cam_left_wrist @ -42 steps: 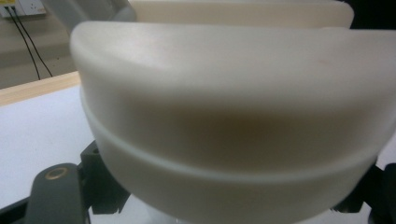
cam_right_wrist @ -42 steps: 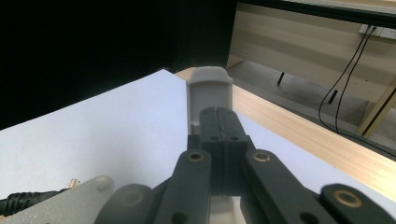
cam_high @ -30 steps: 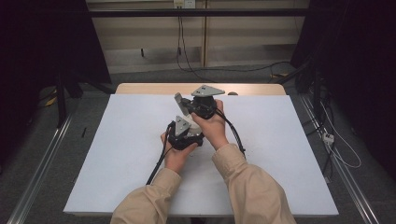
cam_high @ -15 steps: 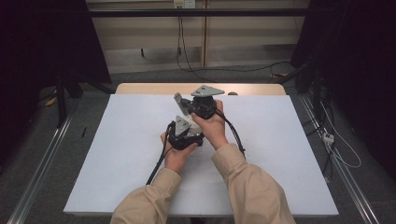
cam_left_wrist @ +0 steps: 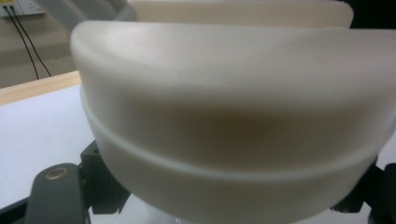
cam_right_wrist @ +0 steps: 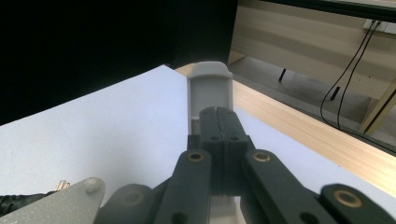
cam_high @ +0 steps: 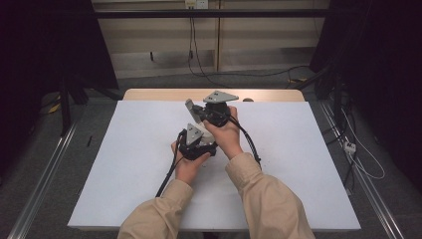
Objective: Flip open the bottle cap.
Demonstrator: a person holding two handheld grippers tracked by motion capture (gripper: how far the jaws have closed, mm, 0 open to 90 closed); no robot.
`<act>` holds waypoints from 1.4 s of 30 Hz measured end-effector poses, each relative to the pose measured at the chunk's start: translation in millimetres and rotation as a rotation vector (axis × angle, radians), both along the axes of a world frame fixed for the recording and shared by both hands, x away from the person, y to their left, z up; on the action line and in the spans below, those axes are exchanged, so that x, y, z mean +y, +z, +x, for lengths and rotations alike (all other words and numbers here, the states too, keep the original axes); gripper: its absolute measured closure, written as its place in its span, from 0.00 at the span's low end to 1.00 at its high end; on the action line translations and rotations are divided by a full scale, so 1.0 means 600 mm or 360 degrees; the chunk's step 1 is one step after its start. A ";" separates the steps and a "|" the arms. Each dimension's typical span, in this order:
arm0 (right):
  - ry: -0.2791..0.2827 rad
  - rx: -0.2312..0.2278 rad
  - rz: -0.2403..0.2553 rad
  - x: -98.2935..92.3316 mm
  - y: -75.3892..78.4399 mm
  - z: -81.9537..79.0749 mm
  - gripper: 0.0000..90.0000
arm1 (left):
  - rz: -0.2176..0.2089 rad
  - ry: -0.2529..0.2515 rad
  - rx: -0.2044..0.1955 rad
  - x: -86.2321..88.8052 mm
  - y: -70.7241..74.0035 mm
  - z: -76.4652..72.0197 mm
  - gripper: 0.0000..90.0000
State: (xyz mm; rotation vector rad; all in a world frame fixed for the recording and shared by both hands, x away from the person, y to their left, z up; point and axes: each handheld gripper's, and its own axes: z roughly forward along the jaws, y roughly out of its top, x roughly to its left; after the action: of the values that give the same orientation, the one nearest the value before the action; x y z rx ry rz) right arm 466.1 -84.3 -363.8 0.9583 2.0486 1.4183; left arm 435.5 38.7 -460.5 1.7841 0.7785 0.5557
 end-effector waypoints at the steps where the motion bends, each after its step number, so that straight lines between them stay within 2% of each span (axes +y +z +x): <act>1: -0.0004 -0.0001 -0.0002 0.001 0.000 0.000 1.00 | 0.0000 0.0000 -0.0001 0.000 0.000 0.000 0.21; 42: 0.0013 0.0032 -0.0001 0.009 -0.007 0.012 1.00 | 0.0001 0.0001 0.0000 0.000 0.000 0.000 0.21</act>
State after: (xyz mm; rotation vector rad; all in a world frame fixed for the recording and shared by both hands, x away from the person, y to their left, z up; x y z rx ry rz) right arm 473.5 -79.1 -368.1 0.9685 2.0695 1.4180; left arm 435.4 38.4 -460.6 1.7846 0.7791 0.5563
